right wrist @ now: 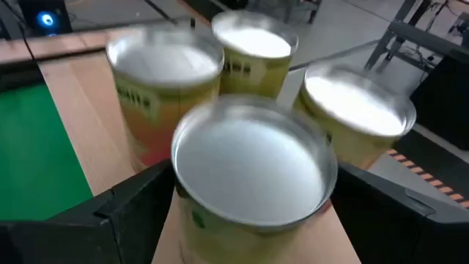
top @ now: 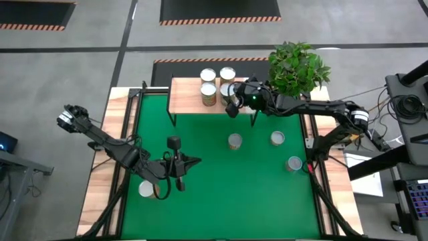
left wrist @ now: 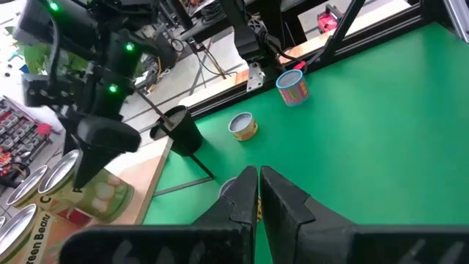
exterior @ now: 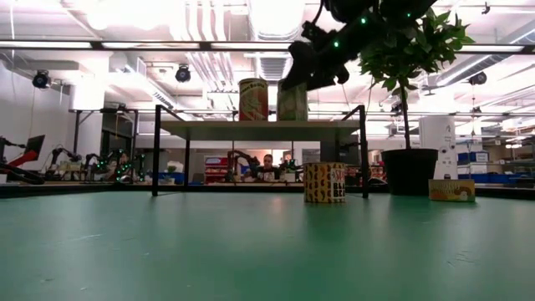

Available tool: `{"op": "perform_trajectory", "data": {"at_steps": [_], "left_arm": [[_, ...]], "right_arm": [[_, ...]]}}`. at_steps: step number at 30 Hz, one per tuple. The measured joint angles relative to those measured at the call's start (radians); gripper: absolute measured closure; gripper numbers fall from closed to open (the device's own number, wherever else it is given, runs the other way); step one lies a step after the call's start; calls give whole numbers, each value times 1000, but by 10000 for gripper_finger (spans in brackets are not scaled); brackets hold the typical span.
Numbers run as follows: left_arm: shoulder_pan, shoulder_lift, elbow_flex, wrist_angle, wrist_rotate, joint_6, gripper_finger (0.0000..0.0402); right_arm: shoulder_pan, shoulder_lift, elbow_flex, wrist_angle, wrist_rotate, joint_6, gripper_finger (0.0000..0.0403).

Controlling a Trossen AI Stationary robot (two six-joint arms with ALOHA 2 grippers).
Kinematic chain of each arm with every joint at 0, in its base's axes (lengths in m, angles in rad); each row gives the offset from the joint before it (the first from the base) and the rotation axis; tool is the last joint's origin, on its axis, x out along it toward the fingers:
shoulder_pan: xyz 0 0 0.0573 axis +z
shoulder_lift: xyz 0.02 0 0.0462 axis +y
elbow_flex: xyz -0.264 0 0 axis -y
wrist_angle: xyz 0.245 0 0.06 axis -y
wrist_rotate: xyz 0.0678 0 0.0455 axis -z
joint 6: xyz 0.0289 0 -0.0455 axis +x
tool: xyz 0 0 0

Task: Pick and place cans onto a shelf
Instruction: Put the canned pears on the shelf

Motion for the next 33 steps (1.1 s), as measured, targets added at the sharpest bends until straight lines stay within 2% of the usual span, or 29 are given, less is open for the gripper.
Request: {"op": "perform_trajectory", "data": {"at_steps": [4,12,18,21,25,33], "left_arm": [[0,0,0,0,0,0,402],[0,0,0,-3,0,-2,402],[0,0,1,-33,0,-23,402],[0,0,1,-34,0,-27,402],[0,0,1,-34,0,-27,402],[0,0,1,-34,0,-27,402]], "right_arm": [[5,-7,75,-76,0,3,69],[47,-15,271,-388,1,39,76],[108,-16,319,-580,0,67,83],[131,-16,308,-637,0,93,115],[136,-13,261,-641,1,114,186],[108,11,163,-506,1,58,327]]}}
